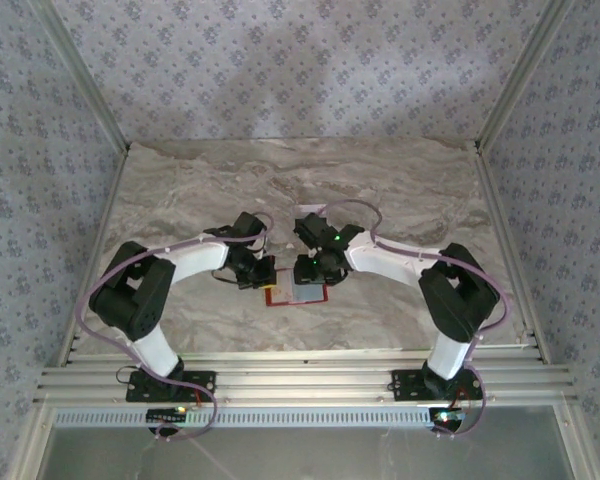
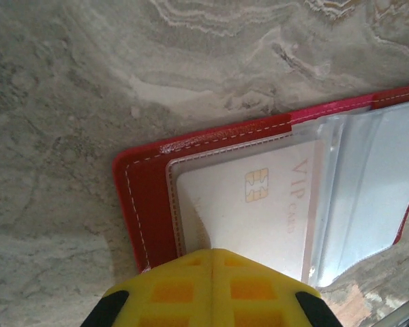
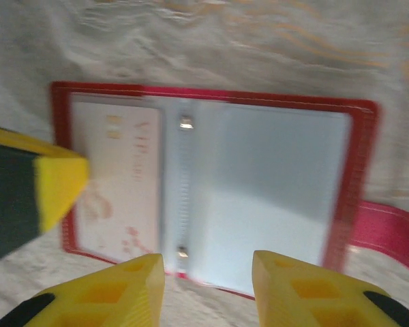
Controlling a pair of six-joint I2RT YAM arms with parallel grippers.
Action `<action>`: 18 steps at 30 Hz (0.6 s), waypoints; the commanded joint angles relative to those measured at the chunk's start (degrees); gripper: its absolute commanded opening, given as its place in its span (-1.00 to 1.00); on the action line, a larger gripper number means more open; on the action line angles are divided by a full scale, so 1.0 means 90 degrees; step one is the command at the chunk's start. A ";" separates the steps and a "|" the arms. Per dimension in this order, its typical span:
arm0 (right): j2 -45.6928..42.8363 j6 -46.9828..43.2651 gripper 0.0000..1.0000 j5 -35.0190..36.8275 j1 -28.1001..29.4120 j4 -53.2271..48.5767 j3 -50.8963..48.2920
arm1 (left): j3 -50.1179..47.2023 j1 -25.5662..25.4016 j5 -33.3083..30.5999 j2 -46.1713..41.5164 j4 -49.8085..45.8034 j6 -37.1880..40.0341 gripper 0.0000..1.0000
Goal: Take the credit cards out of the card holder
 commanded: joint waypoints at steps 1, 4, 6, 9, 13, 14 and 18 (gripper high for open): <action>0.0411 0.0263 -0.21 -0.0894 -0.0003 0.0794 0.0123 | -0.0063 -0.0036 -0.0190 0.0041 -0.0162 0.0154 -0.94; 0.0706 0.0361 -0.25 -0.1101 0.0027 0.1037 0.0376 | -0.0094 -0.0041 -0.0234 0.0032 -0.0171 0.0171 -0.94; 0.0849 0.0393 -0.27 -0.1159 0.0044 0.1126 0.0410 | -0.0116 -0.0033 -0.0247 0.0022 -0.0166 0.0165 -0.94; 0.0951 0.0427 -0.28 -0.1197 0.0054 0.1232 0.0412 | -0.0148 -0.0039 -0.0235 0.0027 -0.0152 0.0164 -0.95; 0.1020 0.0432 -0.33 -0.1196 0.0058 0.1253 0.0393 | -0.0157 -0.0033 -0.0238 0.0022 -0.0147 0.0171 -0.95; 0.1017 0.0436 -0.34 -0.1189 0.0055 0.1256 0.0383 | -0.0156 -0.0035 -0.0249 0.0023 -0.0148 0.0172 -0.95; 0.0938 0.0446 -0.36 -0.1121 0.0049 0.1277 0.0240 | -0.0156 -0.0035 -0.0244 0.0022 -0.0161 0.0173 -0.95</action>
